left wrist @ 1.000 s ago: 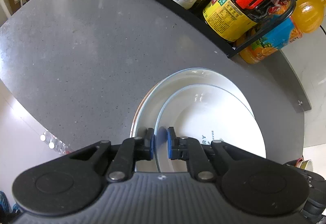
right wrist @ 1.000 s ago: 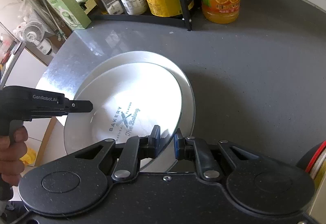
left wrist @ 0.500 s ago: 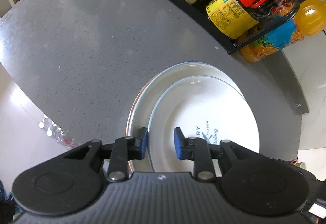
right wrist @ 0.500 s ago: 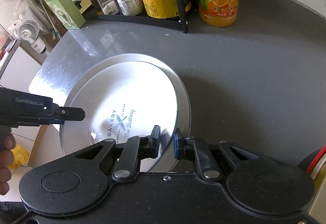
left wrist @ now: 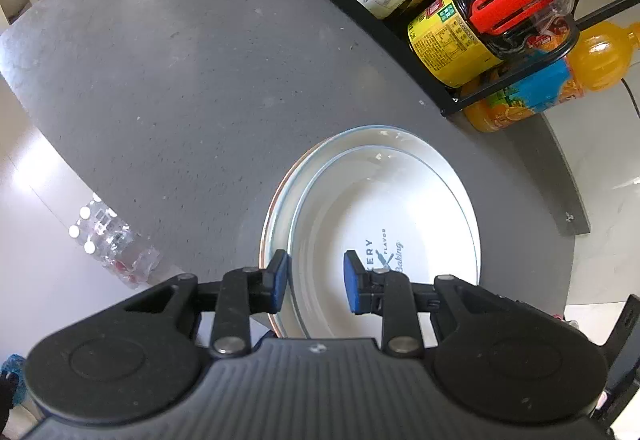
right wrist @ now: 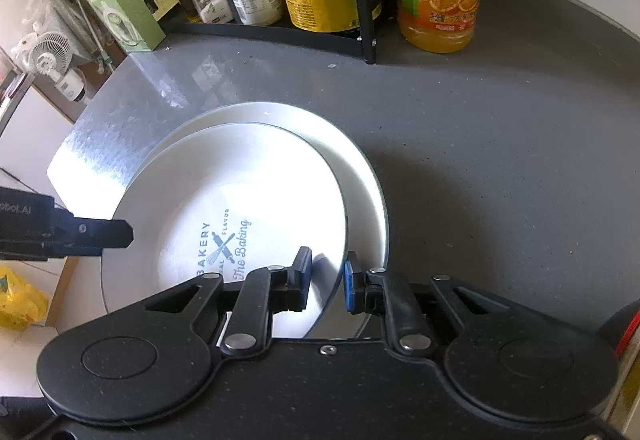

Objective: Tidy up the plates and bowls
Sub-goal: 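Open both grippers to release the 'Bakery' plate on the stack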

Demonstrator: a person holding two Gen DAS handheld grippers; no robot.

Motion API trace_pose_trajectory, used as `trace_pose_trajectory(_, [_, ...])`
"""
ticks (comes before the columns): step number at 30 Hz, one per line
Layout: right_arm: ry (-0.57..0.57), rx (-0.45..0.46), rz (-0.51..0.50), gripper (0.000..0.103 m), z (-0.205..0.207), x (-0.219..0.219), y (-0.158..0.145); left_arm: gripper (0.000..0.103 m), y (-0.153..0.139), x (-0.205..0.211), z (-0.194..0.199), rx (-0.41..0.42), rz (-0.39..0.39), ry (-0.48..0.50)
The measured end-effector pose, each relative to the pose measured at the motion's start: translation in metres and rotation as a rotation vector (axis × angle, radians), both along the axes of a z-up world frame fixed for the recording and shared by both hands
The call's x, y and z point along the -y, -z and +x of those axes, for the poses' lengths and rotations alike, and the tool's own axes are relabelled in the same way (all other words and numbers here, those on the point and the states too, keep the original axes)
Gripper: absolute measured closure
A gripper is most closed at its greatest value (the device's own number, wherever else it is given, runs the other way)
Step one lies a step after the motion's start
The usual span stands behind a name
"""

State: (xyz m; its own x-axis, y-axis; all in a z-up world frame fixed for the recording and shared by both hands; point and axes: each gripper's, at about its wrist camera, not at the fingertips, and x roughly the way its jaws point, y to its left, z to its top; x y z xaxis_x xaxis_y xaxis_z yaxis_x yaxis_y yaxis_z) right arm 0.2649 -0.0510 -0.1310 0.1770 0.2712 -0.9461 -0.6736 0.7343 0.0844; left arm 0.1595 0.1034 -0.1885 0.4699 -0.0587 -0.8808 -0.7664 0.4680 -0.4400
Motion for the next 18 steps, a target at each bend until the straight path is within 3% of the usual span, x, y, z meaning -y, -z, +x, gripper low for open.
trace_pose_trajectory(5, [0.002,0.017,-0.001,0.088,-0.002,-0.001,0.001,0.075,-0.005,0.002,-0.001,-0.020,0.008,0.004])
trace_pose_trajectory(9, [-0.021,0.061,-0.006,0.089,-0.008,-0.003,-0.006,0.059,-0.009,0.006,-0.004,-0.028,0.045,0.007])
trace_pose_trajectory(18, [0.007,0.024,-0.011,0.084,-0.003,-0.004,-0.001,0.057,-0.017,0.006,-0.005,-0.045,0.069,-0.002])
